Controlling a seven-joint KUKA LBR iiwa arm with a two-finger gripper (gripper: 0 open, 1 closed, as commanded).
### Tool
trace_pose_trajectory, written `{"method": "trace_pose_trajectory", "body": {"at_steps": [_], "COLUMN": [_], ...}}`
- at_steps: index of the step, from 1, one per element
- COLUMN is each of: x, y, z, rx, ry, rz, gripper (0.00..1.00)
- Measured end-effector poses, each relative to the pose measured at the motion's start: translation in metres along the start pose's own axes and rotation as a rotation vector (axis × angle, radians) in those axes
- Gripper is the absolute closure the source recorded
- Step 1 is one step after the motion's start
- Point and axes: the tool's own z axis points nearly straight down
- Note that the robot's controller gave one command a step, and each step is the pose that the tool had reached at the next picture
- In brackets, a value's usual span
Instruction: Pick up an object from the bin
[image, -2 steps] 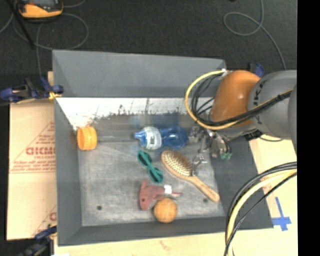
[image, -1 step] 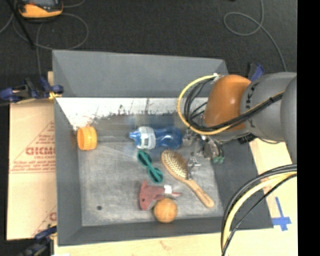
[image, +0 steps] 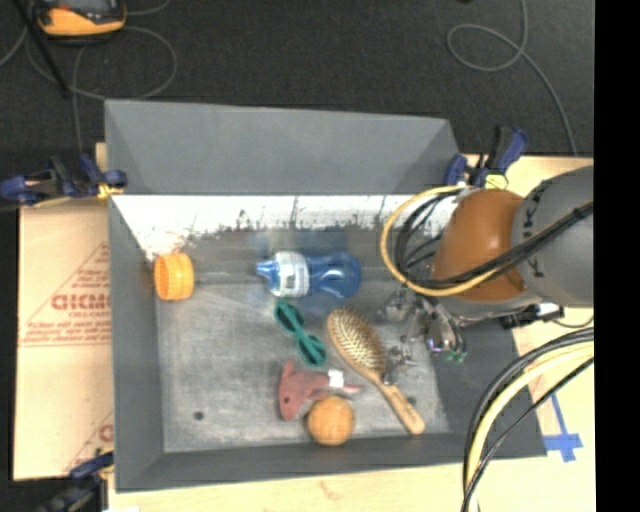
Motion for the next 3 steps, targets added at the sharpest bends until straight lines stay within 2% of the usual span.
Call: {"method": "trace_pose_trajectory", "body": {"at_steps": [1,2,3], "x": [-0.01,-0.01,-0.003], "y": [0.088,0.087,0.086], "z": [-0.011,-0.011,-0.049], "rx": [0.0,0.001,0.001], "ry": [0.018,0.018,0.032], "rz": [-0.091,-0.091,-0.056], "gripper": [1.0,1.0,1.0]}}
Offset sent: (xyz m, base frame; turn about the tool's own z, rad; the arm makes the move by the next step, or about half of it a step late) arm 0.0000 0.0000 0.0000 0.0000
